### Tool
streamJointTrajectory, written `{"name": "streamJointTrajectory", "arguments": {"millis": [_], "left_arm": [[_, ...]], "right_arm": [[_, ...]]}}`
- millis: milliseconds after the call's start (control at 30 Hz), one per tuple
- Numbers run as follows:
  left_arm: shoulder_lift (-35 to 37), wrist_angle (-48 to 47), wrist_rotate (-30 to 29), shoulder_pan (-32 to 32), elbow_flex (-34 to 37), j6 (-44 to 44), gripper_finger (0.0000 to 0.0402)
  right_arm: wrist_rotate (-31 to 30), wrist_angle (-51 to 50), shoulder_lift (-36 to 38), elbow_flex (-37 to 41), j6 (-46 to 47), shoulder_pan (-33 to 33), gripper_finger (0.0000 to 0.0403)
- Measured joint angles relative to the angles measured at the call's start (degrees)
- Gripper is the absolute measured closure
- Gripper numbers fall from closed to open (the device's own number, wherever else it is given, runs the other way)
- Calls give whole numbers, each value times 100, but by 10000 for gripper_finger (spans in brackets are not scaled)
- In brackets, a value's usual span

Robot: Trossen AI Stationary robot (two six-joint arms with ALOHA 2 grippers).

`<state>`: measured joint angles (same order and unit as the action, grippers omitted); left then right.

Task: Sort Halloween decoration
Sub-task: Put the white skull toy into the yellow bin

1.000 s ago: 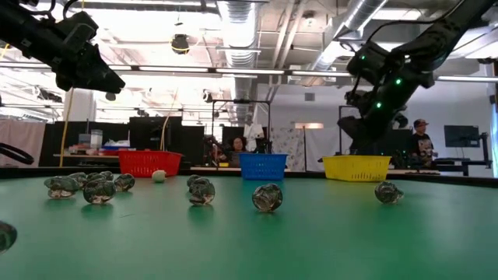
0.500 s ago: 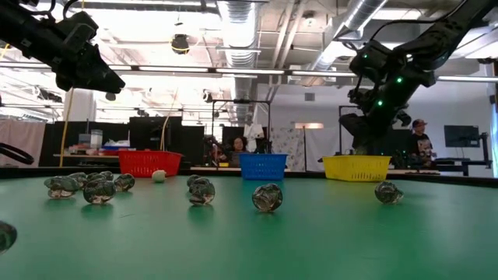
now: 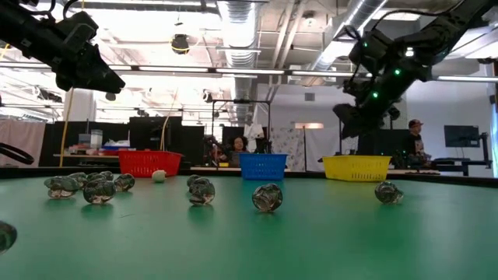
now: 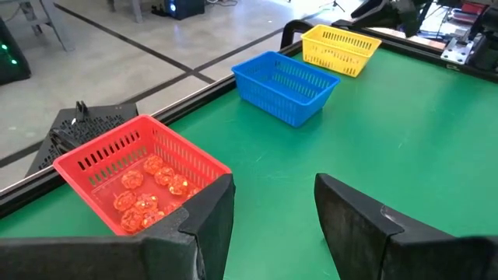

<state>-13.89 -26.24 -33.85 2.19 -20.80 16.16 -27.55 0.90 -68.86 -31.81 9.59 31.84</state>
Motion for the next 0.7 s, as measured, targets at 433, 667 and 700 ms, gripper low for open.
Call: {"name": "streamJointTrajectory", "arguments": {"millis": [433, 667, 700], "left_arm": [[2, 0, 0, -1, 0, -2, 233], [2, 0, -2, 1, 0, -2, 233], [1, 0, -2, 1, 0, -2, 233]], "right_arm": [[1488, 969, -18, -604, -62, -1061, 216], [1731, 2446, -539, -607, -193, -2099, 216], [1729, 2758, -705, -608, -262, -2242, 216]]}}
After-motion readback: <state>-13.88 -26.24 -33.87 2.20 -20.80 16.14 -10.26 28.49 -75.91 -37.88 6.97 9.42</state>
